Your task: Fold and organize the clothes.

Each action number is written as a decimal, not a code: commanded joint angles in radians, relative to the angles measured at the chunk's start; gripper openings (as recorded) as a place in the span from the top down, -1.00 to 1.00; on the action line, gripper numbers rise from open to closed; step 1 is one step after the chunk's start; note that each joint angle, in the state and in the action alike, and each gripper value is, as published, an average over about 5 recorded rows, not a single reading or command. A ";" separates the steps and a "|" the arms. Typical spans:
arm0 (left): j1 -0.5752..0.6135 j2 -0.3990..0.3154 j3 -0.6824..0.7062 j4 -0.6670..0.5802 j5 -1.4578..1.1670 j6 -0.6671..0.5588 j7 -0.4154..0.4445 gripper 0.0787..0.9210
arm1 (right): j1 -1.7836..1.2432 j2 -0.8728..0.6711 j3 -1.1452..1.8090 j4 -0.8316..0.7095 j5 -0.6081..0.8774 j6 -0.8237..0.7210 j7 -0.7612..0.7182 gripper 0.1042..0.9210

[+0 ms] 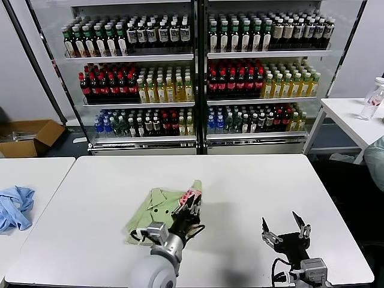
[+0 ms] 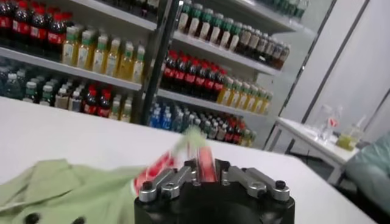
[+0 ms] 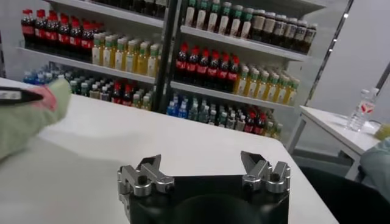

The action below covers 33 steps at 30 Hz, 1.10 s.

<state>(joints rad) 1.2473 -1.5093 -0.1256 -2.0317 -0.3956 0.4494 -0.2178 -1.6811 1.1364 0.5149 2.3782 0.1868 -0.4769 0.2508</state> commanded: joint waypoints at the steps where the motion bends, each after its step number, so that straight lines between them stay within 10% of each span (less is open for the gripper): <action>1: -0.087 0.010 -0.042 0.039 -0.037 -0.100 0.045 0.50 | 0.087 -0.020 -0.022 -0.037 0.087 -0.012 -0.007 -0.76; 13: 0.099 0.303 -0.452 -0.047 0.299 -0.355 0.259 -0.36 | 0.365 0.081 -0.349 -0.287 0.238 -0.026 0.015 -0.76; 19: 0.128 0.278 -0.408 -0.035 0.350 -0.359 0.257 -0.72 | 0.443 0.162 -0.444 -0.412 0.227 -0.019 0.036 -0.76; 33: 0.093 0.264 -0.373 0.030 0.346 -0.353 0.287 -0.77 | 0.480 0.208 -0.461 -0.531 0.300 -0.043 0.032 -0.76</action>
<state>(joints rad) 1.3273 -1.2694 -0.4694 -2.0267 -0.0885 0.1241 0.0361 -1.2668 1.2988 0.1187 1.9554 0.4207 -0.5173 0.2925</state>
